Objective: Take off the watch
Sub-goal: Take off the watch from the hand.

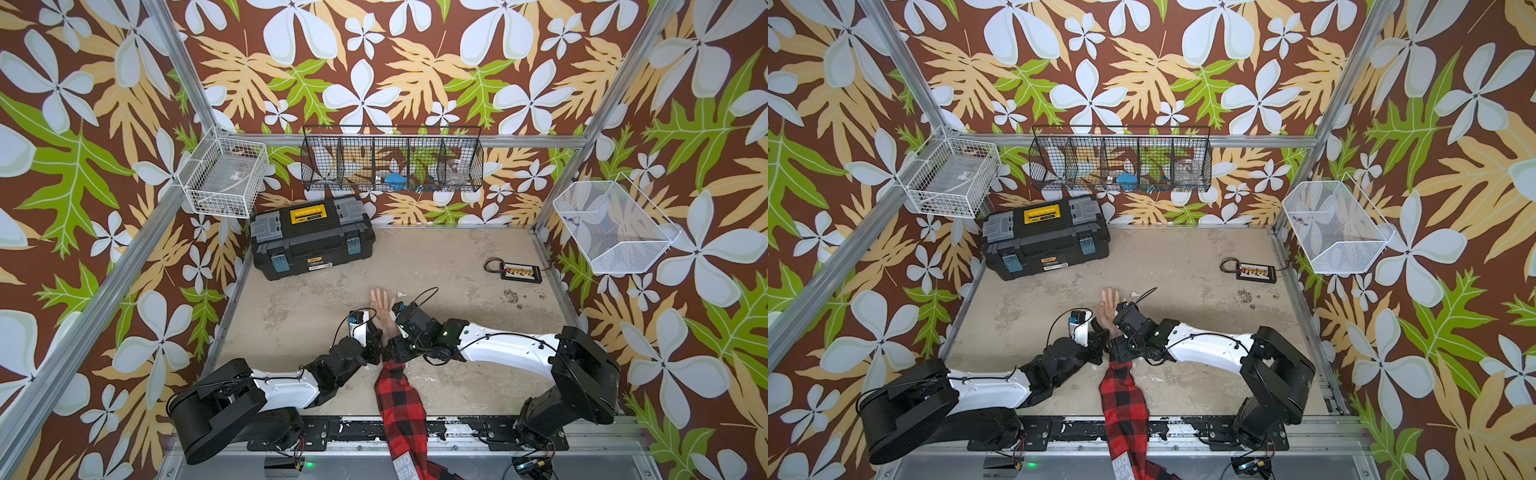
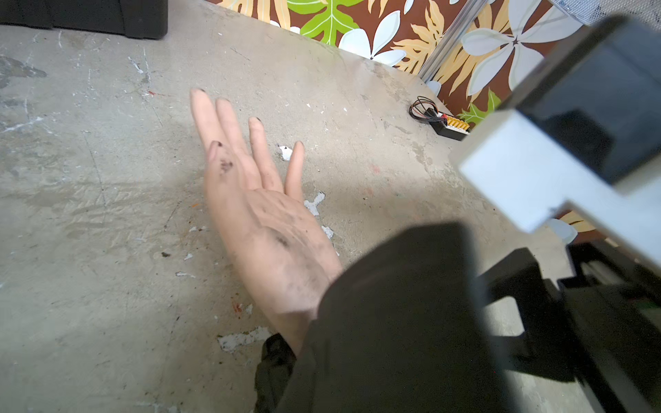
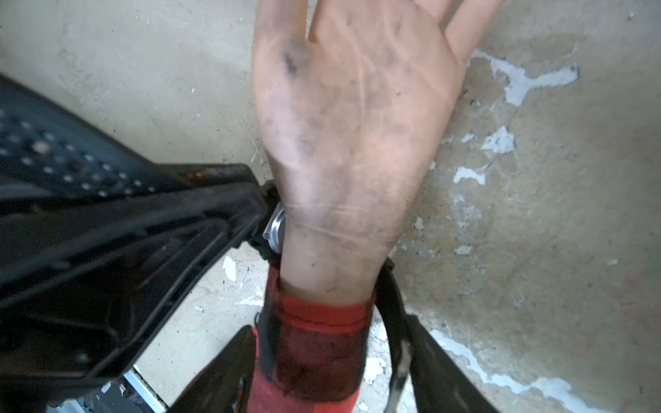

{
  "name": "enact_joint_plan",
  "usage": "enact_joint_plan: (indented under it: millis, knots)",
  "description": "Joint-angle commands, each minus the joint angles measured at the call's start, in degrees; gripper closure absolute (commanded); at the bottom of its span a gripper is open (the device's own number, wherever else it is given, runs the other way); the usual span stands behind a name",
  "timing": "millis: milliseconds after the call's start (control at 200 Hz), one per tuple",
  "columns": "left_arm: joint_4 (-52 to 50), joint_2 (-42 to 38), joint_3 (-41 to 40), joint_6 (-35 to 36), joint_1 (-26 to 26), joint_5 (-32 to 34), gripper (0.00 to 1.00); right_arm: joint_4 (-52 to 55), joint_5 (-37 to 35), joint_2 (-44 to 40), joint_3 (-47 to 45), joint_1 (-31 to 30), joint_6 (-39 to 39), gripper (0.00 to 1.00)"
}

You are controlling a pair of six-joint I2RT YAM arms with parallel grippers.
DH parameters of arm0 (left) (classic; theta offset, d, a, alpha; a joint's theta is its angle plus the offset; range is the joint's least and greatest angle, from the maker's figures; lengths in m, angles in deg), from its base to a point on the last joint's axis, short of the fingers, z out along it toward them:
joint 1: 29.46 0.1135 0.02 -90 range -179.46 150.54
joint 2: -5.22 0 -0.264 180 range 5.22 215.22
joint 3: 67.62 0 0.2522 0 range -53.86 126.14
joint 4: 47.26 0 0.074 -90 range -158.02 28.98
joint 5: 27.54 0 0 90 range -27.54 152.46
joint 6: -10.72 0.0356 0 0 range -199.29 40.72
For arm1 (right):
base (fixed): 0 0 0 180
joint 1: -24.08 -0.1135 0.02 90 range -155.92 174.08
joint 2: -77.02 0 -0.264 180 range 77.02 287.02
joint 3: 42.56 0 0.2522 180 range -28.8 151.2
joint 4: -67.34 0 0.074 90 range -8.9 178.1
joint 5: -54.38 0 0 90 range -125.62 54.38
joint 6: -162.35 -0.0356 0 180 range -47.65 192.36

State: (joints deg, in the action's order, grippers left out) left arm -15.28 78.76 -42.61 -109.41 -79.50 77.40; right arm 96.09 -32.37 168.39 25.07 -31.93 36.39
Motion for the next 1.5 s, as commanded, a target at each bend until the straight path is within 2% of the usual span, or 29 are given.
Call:
enact_joint_plan:
  millis: [0,350,571,811,1051,1496]
  knots:
    - [-0.7,0.2,0.0,-0.5,0.0,-0.3,0.92,-0.1,-0.1,-0.7,-0.7,-0.1,-2.5,0.29]
    - [-1.0,0.0,0.0,-0.5,-0.1,-0.4,0.94,-1.3,-1.7,-6.0,-4.1,-0.2,-7.7,0.27]
    - [-1.0,0.0,0.1,-0.5,-0.1,-0.6,0.94,-7.8,4.3,-8.0,-7.9,-0.6,-11.9,0.25]
    - [-1.3,-0.7,0.0,-0.6,0.0,-0.5,0.95,-12.6,6.0,-8.2,-11.7,-1.3,-14.9,0.23]
    - [-0.8,-0.5,-0.2,-0.9,-0.1,-0.9,0.96,-18.5,9.6,-3.0,-11.9,-1.7,-16.7,0.23]
    - [-0.5,-0.6,-0.4,-1.2,0.0,-1.4,0.98,-17.0,4.2,5.2,-5.6,-1.6,-13.5,0.24]
